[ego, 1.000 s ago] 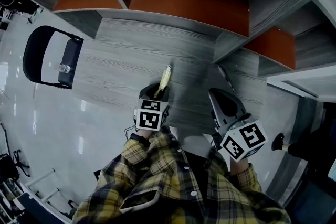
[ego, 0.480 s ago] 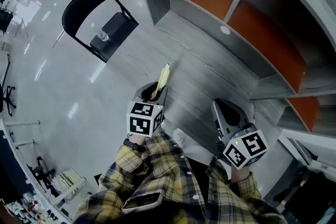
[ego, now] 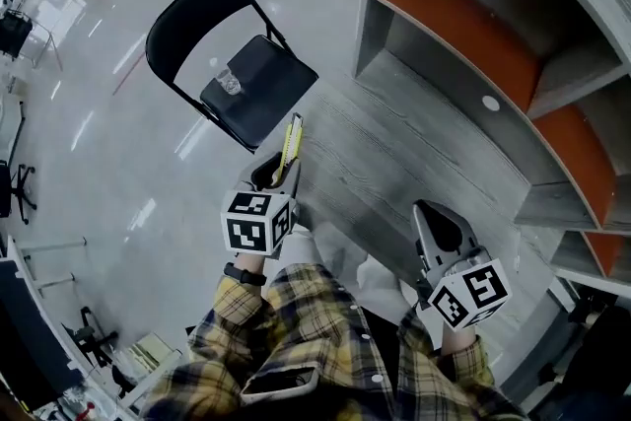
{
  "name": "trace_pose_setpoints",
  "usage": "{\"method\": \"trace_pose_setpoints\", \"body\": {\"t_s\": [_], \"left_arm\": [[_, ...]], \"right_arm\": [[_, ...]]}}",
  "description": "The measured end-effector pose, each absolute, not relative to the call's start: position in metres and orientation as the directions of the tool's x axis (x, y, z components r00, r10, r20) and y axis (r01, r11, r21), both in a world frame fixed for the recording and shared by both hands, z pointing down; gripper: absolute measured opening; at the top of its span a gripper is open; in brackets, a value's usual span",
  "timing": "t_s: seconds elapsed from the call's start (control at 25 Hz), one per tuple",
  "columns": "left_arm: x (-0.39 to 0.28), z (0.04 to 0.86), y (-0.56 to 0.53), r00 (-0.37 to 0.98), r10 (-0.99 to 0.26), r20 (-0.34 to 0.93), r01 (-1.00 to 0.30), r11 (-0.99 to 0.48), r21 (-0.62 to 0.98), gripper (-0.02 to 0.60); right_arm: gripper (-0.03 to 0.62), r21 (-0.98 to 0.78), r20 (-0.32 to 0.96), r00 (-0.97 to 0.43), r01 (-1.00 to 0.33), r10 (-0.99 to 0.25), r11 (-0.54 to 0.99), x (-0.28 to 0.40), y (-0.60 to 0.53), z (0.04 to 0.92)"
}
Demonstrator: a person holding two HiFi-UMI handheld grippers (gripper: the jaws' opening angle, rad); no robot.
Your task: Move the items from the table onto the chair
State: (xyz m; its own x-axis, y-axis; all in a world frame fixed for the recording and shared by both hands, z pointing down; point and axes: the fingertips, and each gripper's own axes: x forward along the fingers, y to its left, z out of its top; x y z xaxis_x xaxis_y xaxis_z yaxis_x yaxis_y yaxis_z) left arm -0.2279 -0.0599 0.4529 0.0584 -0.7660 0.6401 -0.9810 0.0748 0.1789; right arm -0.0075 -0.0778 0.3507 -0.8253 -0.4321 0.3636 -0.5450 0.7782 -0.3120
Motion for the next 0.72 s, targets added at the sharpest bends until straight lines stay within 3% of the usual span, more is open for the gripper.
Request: {"method": "trace_pose_setpoints", "body": {"t_s": [0.36,0.72], "left_arm": [[-0.393,0.498,-0.094,0.108,-0.707,0.699,-0.987,0.009,0.161,0.117],[-0.463,0.62,-0.133,0.132,-0.637,0.76,-0.981,0.027,0.192,0.117]], "right_arm": [[0.017,-0.333,0.401,-0.774,-0.621,-0.489,0.71,-0.162,-0.081,0.382],[0.017,-0.381,0.466,-0.788,-0.589,-0.403,0.713,-0.271,-0.085,0.443]]}}
